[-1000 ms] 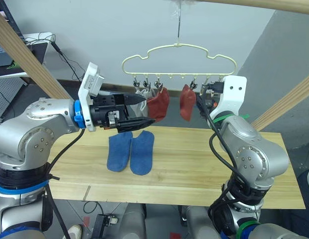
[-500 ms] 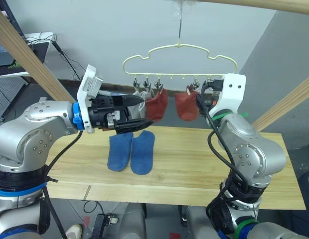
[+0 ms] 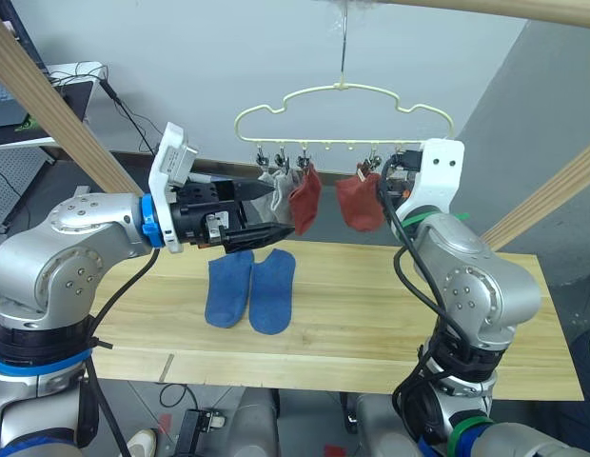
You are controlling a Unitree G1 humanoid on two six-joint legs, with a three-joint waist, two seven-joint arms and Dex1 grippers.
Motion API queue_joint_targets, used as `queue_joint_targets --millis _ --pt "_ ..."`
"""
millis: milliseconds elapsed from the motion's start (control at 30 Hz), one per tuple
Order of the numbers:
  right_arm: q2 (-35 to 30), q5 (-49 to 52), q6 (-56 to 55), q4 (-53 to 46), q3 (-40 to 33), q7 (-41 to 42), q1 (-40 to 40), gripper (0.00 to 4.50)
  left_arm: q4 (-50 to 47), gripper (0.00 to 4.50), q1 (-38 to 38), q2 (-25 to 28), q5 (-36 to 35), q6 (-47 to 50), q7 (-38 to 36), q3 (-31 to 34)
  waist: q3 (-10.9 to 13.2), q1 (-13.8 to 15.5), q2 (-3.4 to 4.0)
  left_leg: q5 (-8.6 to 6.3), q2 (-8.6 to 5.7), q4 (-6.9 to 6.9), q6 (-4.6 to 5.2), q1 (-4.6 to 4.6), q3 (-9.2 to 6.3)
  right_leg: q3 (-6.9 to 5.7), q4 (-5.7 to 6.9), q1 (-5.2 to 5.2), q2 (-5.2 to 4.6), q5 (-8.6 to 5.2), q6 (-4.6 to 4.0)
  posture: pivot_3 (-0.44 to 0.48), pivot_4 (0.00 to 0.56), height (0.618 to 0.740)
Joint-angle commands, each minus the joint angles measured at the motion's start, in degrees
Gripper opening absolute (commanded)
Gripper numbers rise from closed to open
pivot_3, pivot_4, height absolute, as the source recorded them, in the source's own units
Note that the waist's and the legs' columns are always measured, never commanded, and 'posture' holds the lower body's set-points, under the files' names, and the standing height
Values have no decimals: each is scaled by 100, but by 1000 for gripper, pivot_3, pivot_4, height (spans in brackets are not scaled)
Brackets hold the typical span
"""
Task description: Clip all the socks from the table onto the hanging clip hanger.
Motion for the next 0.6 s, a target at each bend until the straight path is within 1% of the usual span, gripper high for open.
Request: queue_joint_targets --millis 33,133,167,233,333,367,600 --pt "-72 -1 -265 50 -41 65 -234 1872 -252 4493 30 31 -100 -110 45 132 0 3 0 0 0 0 0 0 0 0 0 0 0 0 0 47 264 740" --pt "-150 3 -378 251 -83 114 -334 1872 -269 4493 35 23 -111 -99 108 166 0 30 0 1 0 0 -1 0 -1 -1 2 0 0 0 -1 54 263 740" --pt "-177 10 -404 304 -102 126 -353 2031 -274 4493 31 19 -125 -88 134 181 0 36 0 1 0 0 -1 0 -1 -2 2 0 0 0 0 56 262 740" --pt "-228 -5 -465 401 -114 122 -379 2407 -291 4493 39 20 -148 -76 181 202 -1 52 0 2 0 0 -1 0 -1 -1 4 0 0 0 -1 59 262 740" --pt "-261 -70 -553 506 -86 60 -384 3468 -319 4493 63 37 -176 -71 222 214 -1 74 0 3 0 0 -1 1 -1 -2 8 -1 0 0 -1 62 262 740" --pt "-264 -76 -579 532 -78 51 -384 3728 -326 4493 69 43 -190 -69 237 218 -1 78 0 3 0 0 -1 1 -1 -1 9 -2 0 0 -1 63 261 740" --pt "-313 -86 -771 726 -90 34 -426 3728 -311 4493 74 63 -203 -86 295 195 -1 83 0 8 -1 2 -2 2 -2 -2 20 -3 0 0 -1 63 262 740"
